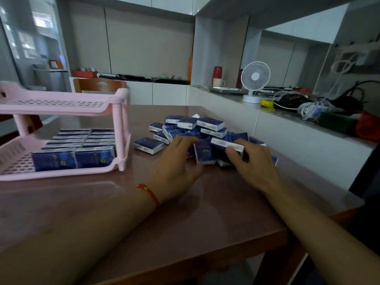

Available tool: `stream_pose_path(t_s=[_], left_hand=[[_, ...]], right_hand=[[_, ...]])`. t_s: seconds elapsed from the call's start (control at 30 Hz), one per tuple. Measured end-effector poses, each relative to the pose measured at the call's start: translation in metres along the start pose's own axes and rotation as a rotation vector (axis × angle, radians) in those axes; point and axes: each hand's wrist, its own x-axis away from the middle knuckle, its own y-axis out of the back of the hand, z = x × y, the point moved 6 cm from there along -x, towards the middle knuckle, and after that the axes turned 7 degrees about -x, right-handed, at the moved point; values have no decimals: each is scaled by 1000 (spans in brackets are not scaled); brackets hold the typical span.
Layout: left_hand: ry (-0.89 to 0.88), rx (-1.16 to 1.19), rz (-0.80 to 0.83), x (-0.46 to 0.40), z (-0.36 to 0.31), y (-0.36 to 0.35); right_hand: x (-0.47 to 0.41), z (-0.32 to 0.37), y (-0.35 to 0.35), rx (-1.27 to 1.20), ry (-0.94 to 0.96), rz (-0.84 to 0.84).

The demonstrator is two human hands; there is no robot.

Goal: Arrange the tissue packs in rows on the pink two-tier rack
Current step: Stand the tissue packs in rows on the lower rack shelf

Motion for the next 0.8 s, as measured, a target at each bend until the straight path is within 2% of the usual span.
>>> stream_pose_path(t_s=[0.17, 0.27, 0.33, 0.4, 0.53, 0.63, 0.73, 0.8], left_hand=[[91, 313, 199, 11, 1, -3], [143, 349, 184, 6, 12, -2], [223, 364, 164, 8, 24, 4], [293, 379, 129, 13, 40, 15], [372, 265, 60, 30, 68, 42], [450, 306, -6, 41, 81, 51], [517, 395, 5, 44, 85, 49], [521, 435, 0, 45, 83, 49]], right_hand=[[8, 34, -32, -297, -36, 272], [5, 30, -40, -296, -91, 256], [-3, 20, -31, -213, -104, 147], [-19, 15, -24, -22, -44, 114], [-45, 19, -46, 431, -20, 312], [-40, 30, -75, 701, -123, 303], [-33, 32, -88, 787, -185, 318], [-32, 33, -80, 680, -167, 254]])
